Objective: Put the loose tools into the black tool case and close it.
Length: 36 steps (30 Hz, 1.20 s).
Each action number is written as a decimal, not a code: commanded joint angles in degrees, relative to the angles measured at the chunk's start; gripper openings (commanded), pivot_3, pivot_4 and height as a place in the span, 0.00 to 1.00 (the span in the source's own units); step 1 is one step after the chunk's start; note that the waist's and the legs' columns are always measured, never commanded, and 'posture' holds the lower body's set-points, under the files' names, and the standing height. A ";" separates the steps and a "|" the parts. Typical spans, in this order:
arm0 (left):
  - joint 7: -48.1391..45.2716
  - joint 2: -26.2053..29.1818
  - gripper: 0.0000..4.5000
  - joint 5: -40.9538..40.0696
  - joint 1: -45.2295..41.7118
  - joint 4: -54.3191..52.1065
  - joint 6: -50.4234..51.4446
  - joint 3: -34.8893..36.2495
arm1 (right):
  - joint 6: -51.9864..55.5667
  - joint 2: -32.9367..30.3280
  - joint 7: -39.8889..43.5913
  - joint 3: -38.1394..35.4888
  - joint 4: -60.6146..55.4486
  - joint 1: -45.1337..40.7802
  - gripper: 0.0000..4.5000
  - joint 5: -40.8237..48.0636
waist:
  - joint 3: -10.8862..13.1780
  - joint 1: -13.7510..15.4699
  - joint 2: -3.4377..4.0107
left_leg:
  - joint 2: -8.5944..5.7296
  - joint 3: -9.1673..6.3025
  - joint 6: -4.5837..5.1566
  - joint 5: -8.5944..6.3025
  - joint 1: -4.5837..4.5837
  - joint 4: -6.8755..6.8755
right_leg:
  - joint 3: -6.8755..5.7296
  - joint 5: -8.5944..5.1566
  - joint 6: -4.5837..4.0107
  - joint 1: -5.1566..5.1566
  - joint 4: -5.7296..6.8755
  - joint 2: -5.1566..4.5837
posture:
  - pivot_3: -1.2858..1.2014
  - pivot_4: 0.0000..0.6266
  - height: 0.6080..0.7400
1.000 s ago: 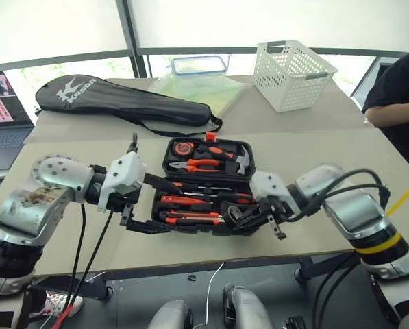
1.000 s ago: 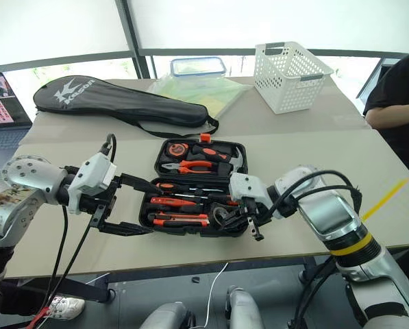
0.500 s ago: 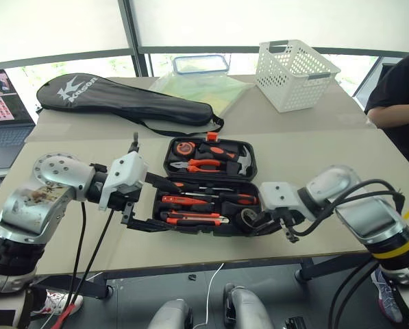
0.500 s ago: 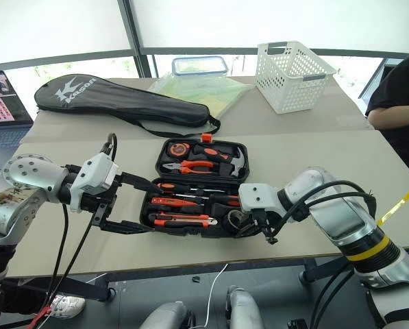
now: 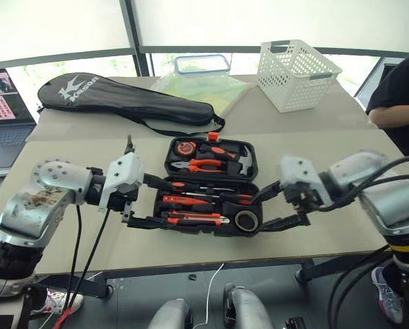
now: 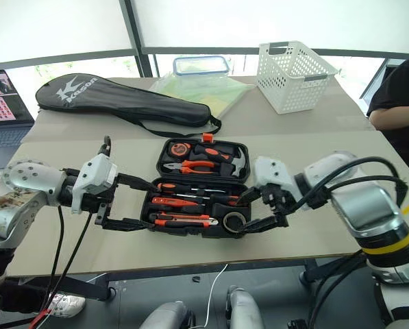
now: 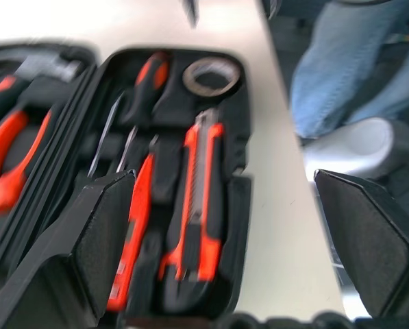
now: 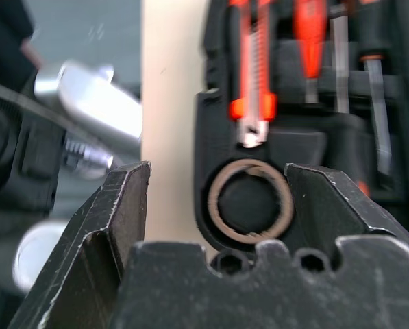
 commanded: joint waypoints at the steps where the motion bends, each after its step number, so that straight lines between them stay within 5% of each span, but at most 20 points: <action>1: 4.76 1.12 0.88 4.61 2.34 6.82 -3.87 3.85 | 0.33 2.14 -8.71 -4.95 5.21 2.35 0.71 -1.13 | 0.00 0.04 0.00 | 0.00 0.01 0.00 0.00 0.05 0.00 | 0.01 0.00 0.00 0.03 0.01 0.00 | 0.52 0.24 1.00; 11: 9.77 -3.29 0.10 14.22 1.21 20.31 -13.86 -0.81 | -9.52 7.01 -17.53 -3.35 18.09 4.45 0.00 -7.06 | 0.00 0.15 0.01 | -0.06 0.09 0.01 0.01 0.02 -0.04 | -0.06 0.01 0.01 -0.01 0.04 0.03 | 0.52 0.24 1.00; 12: 10.02 -4.20 0.03 15.10 0.53 21.35 -14.50 -1.64 | -10.95 7.44 -17.41 -2.65 19.43 4.11 0.00 -7.81 | 0.00 0.13 0.01 | -0.08 0.09 0.01 0.01 0.02 -0.03 | -0.07 0.01 0.02 0.00 0.03 0.03 | 0.52 0.24 1.00; 21: 9.91 -11.49 0.01 16.02 -2.02 20.77 -13.94 -5.53 | -18.49 11.11 -14.30 1.84 22.77 1.92 0.00 -10.75 | -0.01 -0.27 0.00 | -0.01 0.13 0.01 0.01 0.02 -0.02 | 0.01 0.03 0.01 0.00 0.07 0.00 | 0.52 0.24 1.00; 36: 3.90 -8.12 0.01 11.52 9.33 6.56 -10.47 -3.72 | -23.88 6.97 -7.80 -0.86 9.95 13.40 0.00 -9.60 | -0.01 -0.34 0.00 | 0.01 0.05 0.01 0.00 -0.16 -0.03 | -0.03 0.03 0.01 -0.17 0.04 0.00 | 0.52 0.24 1.00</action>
